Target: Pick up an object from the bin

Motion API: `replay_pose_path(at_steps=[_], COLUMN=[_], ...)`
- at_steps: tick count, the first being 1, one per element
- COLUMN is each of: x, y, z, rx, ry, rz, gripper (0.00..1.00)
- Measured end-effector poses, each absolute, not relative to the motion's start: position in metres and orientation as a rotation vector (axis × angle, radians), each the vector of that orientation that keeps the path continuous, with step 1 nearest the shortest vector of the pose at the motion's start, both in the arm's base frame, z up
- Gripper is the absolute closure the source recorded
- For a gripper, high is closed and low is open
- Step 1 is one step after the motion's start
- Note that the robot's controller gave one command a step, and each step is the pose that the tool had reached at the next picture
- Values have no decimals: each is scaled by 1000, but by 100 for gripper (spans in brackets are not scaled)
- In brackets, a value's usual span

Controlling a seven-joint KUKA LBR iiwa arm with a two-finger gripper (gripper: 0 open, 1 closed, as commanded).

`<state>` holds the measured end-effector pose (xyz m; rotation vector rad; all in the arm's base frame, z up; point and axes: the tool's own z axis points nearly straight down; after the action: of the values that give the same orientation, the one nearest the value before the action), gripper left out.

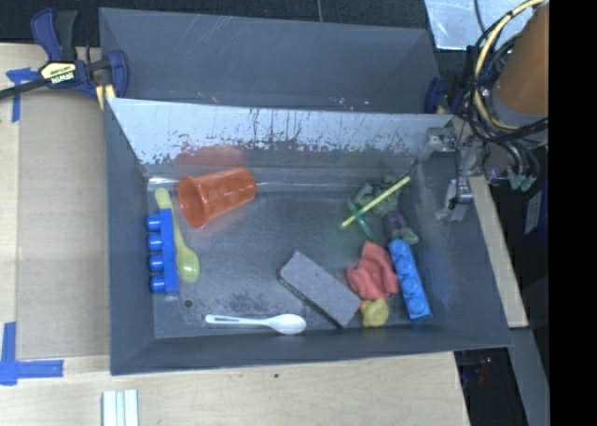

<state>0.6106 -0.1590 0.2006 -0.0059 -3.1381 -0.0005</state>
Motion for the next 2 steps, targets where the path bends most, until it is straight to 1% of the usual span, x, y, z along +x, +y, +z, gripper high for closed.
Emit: replay_pose_path(at_steps=[1,2], x=[612,619], y=[-158,-126], z=[206,137], rx=[-2,-171], ry=[-3146,-3144], rz=[2,1], gripper=[0,0])
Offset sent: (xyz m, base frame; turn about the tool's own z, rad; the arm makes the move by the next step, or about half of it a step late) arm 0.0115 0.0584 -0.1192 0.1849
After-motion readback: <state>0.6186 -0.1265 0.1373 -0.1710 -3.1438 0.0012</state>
